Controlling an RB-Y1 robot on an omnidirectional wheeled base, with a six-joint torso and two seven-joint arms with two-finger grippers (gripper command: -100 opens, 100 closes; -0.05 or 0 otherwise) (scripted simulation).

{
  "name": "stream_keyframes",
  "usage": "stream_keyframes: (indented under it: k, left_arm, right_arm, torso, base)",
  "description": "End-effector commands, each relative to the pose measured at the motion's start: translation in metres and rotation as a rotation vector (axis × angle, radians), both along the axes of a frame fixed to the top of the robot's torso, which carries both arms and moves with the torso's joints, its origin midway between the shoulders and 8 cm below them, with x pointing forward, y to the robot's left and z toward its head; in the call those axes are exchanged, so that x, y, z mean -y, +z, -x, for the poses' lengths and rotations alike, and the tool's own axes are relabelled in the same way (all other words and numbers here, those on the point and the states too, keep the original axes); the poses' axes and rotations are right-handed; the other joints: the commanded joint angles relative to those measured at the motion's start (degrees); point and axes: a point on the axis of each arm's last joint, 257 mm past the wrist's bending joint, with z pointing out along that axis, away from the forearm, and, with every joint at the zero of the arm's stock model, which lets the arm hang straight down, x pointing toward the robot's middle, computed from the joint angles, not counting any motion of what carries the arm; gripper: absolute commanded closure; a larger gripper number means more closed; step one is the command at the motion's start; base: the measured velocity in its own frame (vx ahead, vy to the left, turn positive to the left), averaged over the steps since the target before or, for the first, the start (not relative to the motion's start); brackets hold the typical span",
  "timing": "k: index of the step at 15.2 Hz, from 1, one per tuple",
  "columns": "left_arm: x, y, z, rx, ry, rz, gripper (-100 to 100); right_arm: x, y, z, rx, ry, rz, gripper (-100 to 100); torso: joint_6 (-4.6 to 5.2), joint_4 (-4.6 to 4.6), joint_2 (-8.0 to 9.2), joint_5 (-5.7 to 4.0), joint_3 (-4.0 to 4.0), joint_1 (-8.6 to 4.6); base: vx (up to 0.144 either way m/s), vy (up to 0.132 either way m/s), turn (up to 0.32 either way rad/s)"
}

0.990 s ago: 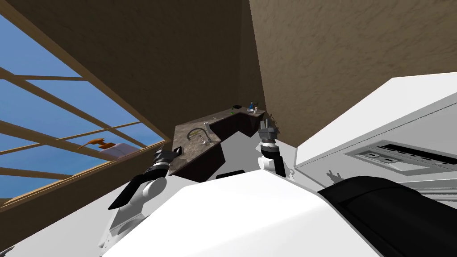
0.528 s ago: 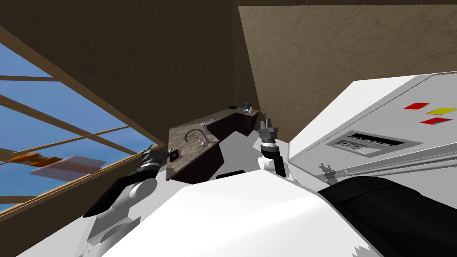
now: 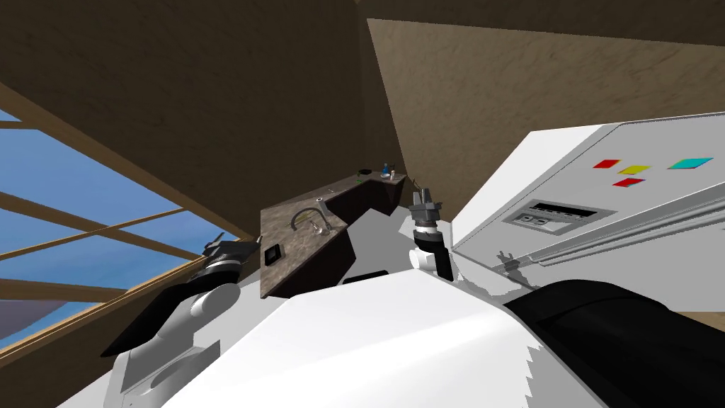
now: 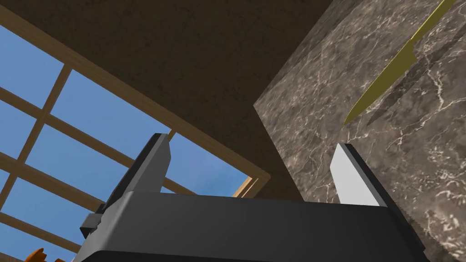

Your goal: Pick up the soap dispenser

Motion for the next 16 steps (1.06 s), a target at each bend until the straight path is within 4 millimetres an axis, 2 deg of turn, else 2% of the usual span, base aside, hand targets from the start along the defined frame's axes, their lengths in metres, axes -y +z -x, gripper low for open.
stream_keyframes:
  k: [1,6,10,13,14,15,16]
  left_arm:
    - [-0.006,0.000,0.004,0.023,0.030,0.042,-100]
    - [-0.005,-0.011,0.010,0.066,0.075,0.134,-100]
    - [-0.001,-0.023,0.014,0.080,0.095,0.191,-100]
    - [-0.014,0.001,0.013,0.104,0.104,0.165,-100]
    - [-0.011,-0.008,0.014,0.093,0.098,0.168,-100]
    - [-0.003,-0.020,0.013,0.077,0.090,0.177,100]
    - [-0.008,-0.013,0.013,0.087,0.095,0.174,100]
  right_arm:
    - [0.000,0.000,0.000,0.000,0.000,0.000,0]
    - [0.000,0.000,0.000,0.000,0.000,0.000,0]
    - [0.000,0.000,0.000,0.000,0.000,0.000,0]
    - [0.000,0.000,0.000,0.000,0.000,0.000,0]
    - [0.000,0.000,0.000,0.000,0.000,0.000,0]
    - [0.000,0.000,0.000,0.000,0.000,0.000,0]
    - [0.000,0.000,0.000,0.000,0.000,0.000,0]
  torso:
    - [0.00,0.00,0.00,0.00,0.00,0.00]
    - [-0.02,-0.05,-0.19,0.00,-0.12,-0.07]
    - [-0.03,-0.02,-0.04,-0.04,-0.03,-0.25]
    - [-0.01,0.02,0.12,-0.09,0.06,-0.40]
    - [-0.01,0.03,0.18,-0.10,0.09,-0.44]
    - [-0.02,0.04,0.20,-0.09,0.11,-0.46]
    - [-0.05,0.03,0.19,-0.09,0.10,-0.47]
  base:
    - [0.078,0.120,-0.139]
    - [0.081,0.093,-0.052]
    - [0.039,0.051,-0.007]
    - [-0.003,0.007,-0.063]
    - [-0.014,0.001,-0.047]
    - [0.002,0.004,0.095]
    - [0.004,-0.001,0.056]
